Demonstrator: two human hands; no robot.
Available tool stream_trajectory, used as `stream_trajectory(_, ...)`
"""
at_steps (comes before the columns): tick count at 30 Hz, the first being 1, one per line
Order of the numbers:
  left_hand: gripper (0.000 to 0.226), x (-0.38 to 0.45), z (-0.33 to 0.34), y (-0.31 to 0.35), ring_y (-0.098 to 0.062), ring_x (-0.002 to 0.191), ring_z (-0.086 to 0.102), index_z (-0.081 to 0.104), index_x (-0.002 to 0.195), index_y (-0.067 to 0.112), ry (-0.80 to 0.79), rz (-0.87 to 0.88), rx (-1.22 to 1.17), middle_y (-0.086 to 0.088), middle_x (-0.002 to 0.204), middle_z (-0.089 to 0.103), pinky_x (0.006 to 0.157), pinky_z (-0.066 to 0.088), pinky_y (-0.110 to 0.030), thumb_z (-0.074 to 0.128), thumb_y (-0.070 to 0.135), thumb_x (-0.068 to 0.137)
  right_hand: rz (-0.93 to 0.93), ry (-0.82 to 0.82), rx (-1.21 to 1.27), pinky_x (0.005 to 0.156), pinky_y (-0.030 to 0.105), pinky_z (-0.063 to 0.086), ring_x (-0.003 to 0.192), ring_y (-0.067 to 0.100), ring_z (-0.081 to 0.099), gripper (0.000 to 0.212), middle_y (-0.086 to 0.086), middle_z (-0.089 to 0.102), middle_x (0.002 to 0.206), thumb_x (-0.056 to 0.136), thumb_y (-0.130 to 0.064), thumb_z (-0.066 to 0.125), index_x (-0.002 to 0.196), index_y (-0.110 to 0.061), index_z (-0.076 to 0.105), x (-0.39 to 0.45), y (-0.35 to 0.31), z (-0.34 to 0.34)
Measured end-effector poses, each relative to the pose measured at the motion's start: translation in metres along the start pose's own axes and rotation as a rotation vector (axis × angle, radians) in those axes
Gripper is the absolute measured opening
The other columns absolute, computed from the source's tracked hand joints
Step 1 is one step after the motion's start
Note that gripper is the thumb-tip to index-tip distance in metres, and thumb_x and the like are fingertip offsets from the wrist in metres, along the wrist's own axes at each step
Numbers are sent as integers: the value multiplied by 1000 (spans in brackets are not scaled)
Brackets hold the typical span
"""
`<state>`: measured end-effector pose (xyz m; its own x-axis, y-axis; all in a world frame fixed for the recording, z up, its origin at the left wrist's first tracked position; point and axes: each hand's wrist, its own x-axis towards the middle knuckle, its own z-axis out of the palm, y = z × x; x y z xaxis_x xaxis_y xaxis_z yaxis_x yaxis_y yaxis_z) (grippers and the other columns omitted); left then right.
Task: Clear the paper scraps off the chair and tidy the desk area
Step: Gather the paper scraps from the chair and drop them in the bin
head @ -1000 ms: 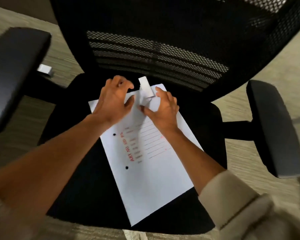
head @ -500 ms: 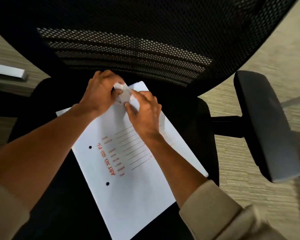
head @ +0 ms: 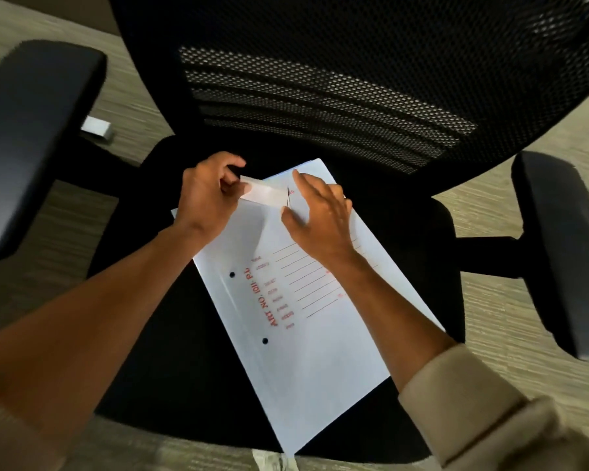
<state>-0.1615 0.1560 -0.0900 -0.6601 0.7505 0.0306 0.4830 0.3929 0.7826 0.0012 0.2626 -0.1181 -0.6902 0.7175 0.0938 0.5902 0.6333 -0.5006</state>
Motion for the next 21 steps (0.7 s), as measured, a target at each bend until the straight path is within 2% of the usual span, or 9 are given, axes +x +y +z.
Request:
stream_trajectory(6,26,-33,-36,-26,-5,71,58,68,118,10,111,-19,8,-3,88,64,69,40,4,66,9,91,-7,-111,20,94,32,19,130,20,33,62,-11,45,146,89,-40,56,147,-31,37,2,-12,-2)
stream_trajectory(9,23,-52,-56,-40,-10,81,58,66,117,5,142,-46,-22,-8,94,64,71,42,0,59,4,94,-23,-158,50,96,33,22,132,18,32,64,-10,47,144,88,-48,58,146,-31,39,-1,-23,-1)
stream_trajectory(11,22,-67,-68,-49,-15,91,59,65,117,6,153,-87,-45,-9,99,63,77,46,-9,57,6,96,-20,-177,80,99,37,26,129,18,35,62,-8,49,140,89,-46,61,145,-28,42,-2,-36,1)
stream_trajectory(13,21,-82,-78,-54,-15,90,61,66,115,9,180,-104,-37,-5,98,64,81,48,-22,59,9,96,6,-185,136,99,38,28,126,19,40,55,-5,53,133,90,-37,62,142,-26,47,-3,-47,4)
stream_trajectory(14,20,-89,-83,-55,-14,86,61,67,113,10,213,-86,-7,-2,94,64,79,47,-21,60,9,94,24,-190,161,99,36,27,124,20,43,50,-3,55,130,91,-33,61,139,-24,51,-3,-53,5)
stream_trajectory(17,19,-108,-99,-58,-2,74,56,70,109,8,284,-50,34,2,85,63,70,40,-1,63,6,91,91,-198,170,103,36,32,120,22,51,35,0,60,126,93,-27,60,127,-22,62,-5,-70,8)
stream_trajectory(19,19,-120,-111,-61,-3,70,56,72,107,9,311,-77,47,3,82,63,66,35,6,65,5,90,116,-196,173,104,45,39,114,24,56,27,2,66,121,93,-24,59,119,-19,65,-8,-82,8)
stream_trajectory(21,20,-131,-120,-65,-8,72,58,72,108,10,330,-114,41,3,81,64,66,35,7,65,5,89,141,-176,192,101,48,42,108,25,60,21,5,69,113,93,-23,60,112,-16,67,-14,-92,8)
